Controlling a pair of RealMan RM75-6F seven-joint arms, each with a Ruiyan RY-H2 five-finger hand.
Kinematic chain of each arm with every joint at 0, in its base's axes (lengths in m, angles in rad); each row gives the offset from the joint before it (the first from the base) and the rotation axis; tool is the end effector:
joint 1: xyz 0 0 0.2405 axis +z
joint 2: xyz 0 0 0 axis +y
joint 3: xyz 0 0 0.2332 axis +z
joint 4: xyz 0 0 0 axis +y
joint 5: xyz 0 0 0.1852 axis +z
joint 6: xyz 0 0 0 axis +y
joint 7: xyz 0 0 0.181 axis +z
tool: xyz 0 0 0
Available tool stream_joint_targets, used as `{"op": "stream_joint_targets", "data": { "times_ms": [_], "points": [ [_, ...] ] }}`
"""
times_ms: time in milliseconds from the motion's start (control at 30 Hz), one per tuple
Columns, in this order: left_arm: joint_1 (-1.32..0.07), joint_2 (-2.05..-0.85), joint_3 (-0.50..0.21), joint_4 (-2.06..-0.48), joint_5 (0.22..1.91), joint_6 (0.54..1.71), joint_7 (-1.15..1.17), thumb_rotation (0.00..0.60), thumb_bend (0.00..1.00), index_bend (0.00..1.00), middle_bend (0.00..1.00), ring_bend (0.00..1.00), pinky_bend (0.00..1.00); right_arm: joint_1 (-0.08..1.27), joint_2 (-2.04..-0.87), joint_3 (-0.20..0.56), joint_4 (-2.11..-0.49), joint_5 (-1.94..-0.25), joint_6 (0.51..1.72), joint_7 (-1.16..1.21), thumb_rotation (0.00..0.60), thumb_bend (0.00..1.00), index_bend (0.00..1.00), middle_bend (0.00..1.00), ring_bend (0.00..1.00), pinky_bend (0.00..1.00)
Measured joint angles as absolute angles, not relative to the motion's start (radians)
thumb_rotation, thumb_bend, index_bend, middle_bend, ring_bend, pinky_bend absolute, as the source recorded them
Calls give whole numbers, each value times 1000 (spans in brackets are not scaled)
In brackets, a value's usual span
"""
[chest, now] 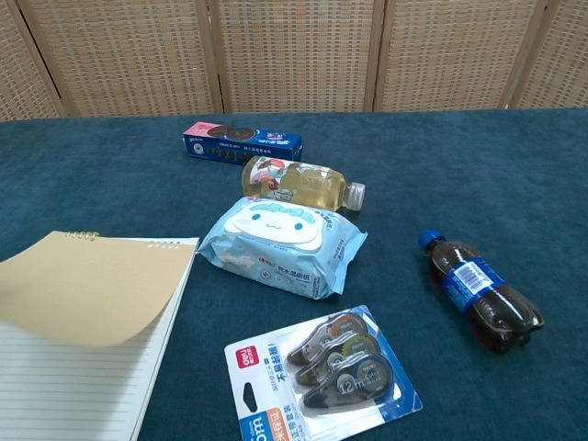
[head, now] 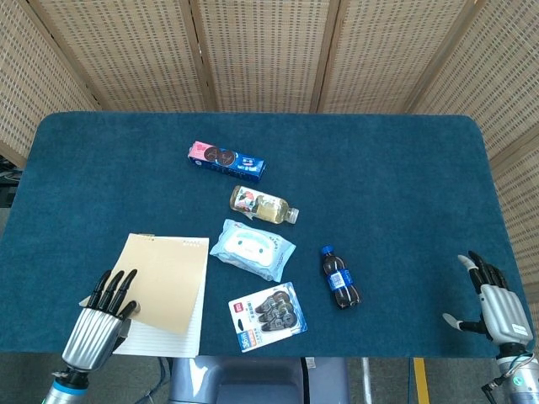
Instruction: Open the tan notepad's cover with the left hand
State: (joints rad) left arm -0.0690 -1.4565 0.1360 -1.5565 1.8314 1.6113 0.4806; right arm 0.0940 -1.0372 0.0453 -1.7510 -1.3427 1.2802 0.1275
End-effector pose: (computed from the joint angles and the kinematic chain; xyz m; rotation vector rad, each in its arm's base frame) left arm -0.2000 0.1631 0.0628 -1.6912 -0.5995 -0.9715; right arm -0.2973 -0.2085 0.1571 1.2884 -1.2663 0.8481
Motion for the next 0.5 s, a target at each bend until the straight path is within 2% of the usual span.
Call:
{"op": "stream_joint_targets", "data": {
  "times_ms": [500],
  "points": [
    [-234,-1429,-137,-1636,1587,1426,554,600,664,784,0,0,0,96,-1038,46,-1749,-1338,1274,127,600,156,56,0,0,0]
  ]
}}
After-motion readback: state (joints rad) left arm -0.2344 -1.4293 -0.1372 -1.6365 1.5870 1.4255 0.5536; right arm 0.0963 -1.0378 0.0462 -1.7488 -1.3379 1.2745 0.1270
